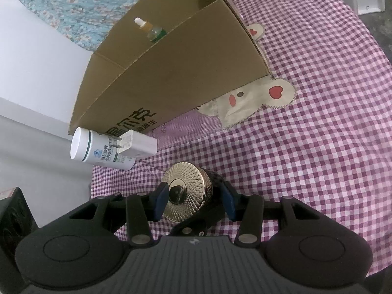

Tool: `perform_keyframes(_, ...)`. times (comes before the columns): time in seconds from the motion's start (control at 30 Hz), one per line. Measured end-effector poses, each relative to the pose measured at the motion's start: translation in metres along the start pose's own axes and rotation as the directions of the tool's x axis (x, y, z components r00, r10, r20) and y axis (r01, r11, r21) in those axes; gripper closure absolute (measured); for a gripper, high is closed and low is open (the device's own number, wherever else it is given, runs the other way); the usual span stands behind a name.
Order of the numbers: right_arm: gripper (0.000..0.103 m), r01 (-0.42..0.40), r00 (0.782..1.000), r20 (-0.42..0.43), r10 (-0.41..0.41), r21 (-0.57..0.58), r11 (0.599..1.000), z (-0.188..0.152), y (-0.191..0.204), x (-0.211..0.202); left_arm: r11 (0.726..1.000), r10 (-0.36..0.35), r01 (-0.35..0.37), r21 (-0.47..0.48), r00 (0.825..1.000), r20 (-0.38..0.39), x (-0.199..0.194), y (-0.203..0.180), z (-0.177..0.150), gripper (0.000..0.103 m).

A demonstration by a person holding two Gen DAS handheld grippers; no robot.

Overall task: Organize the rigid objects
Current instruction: 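Hold the gold jar in the right gripper and lift it from the table, then carry the gold jar into the box and lower it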

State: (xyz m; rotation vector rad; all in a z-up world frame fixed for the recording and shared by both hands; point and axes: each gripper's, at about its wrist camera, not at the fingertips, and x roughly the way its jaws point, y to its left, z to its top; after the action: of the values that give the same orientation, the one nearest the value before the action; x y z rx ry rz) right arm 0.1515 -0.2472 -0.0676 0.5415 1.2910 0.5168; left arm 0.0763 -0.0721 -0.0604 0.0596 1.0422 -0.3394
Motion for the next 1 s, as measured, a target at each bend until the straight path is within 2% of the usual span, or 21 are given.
perform_keyframes(0.47,0.053,0.003,1.000,0.008,-0.003,-0.003,1.000,-0.002,0.004,-0.006,1.000,0.002,-0.002,0.002,1.000,0.018,-0.012,-0.002,0.003,0.047)
perform_keyframes(0.7,0.053,0.001,0.998,0.063,0.002,-0.047,0.999,-0.001,0.025,-0.036,1.000,0.011,-0.012,0.008,0.996,0.094,-0.048,-0.006,0.016,0.047)
perform_keyframes(1.0,0.052,-0.012,0.986,0.163,0.036,-0.146,0.989,0.020,0.069,-0.083,0.999,0.043,-0.045,0.003,0.978,0.202,-0.097,-0.011,0.056,0.047)
